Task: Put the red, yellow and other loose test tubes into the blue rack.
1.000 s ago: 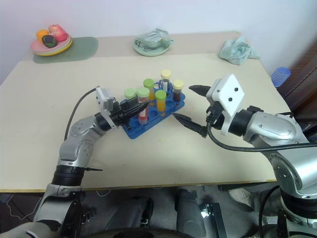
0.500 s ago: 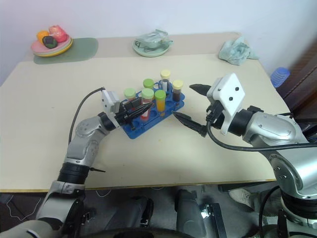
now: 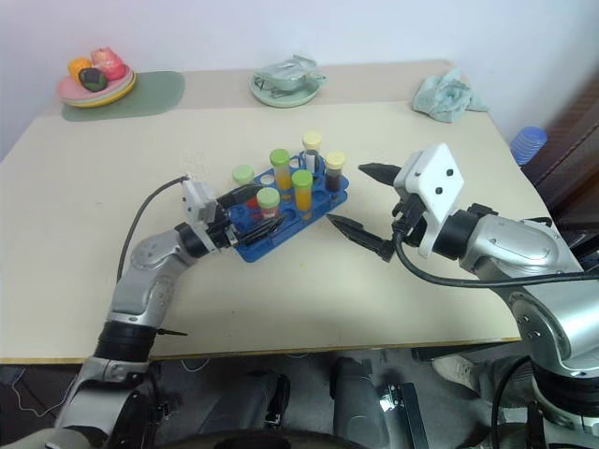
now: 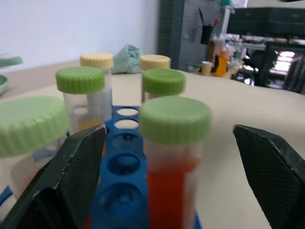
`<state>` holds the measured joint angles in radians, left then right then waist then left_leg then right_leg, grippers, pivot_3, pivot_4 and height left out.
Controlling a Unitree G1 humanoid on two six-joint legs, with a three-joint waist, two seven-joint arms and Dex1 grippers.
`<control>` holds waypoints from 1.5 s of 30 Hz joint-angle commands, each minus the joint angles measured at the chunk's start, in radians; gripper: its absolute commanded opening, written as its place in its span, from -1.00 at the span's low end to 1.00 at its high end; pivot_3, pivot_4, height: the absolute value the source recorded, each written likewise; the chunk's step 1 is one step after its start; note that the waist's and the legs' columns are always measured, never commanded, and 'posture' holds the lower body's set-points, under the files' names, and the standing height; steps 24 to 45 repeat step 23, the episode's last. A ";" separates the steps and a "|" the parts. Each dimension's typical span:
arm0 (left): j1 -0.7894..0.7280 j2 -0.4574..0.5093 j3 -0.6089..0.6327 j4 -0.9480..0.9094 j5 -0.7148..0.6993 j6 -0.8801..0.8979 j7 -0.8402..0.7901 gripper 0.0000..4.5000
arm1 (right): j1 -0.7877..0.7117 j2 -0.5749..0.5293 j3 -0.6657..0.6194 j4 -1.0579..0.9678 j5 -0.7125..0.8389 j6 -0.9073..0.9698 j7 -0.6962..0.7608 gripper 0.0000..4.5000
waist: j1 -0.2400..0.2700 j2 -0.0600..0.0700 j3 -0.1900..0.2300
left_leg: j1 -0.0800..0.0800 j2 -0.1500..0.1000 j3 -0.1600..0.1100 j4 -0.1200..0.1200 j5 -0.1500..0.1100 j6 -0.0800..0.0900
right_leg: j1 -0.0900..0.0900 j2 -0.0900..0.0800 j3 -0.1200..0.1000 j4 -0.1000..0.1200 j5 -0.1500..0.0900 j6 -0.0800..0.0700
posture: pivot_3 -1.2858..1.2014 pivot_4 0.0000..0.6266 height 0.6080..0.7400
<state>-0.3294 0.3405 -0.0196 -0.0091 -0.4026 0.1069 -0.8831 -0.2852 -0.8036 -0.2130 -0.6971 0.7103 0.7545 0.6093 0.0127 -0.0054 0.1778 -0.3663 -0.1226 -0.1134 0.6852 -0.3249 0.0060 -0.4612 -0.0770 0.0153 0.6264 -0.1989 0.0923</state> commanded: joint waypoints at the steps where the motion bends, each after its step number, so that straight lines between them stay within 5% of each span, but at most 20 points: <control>1: 0.045 0.057 0.026 -0.105 0.001 0.011 0.002 0.99 | 0.023 0.000 -0.034 -0.005 -0.004 -0.037 0.010 1.00 | 0.001 0.000 0.000 | 0.000 0.000 0.000 0.000 0.000 0.000 | 0.000 0.000 0.000 0.000 0.000 0.000 | 0.03 -0.52 1.00; 16: 0.361 0.231 0.304 -0.186 -0.158 0.032 -0.059 0.99 | 0.459 0.095 -0.201 0.186 -0.191 -0.382 0.097 1.00 | 0.001 0.000 0.000 | 0.007 0.001 0.001 -0.003 -0.002 0.002 | 0.008 0.001 0.001 -0.004 0.000 0.000 | 0.03 -0.52 1.00; 45: 0.443 0.276 0.341 -0.245 -0.196 0.096 -0.055 0.99 | 0.508 0.129 -0.251 0.286 -0.224 -0.493 0.120 1.00 | 0.000 0.001 -0.001 | 0.014 0.006 0.001 -0.003 -0.006 0.009 | 0.017 0.006 0.000 -0.011 0.000 0.000 | 0.03 -0.52 1.00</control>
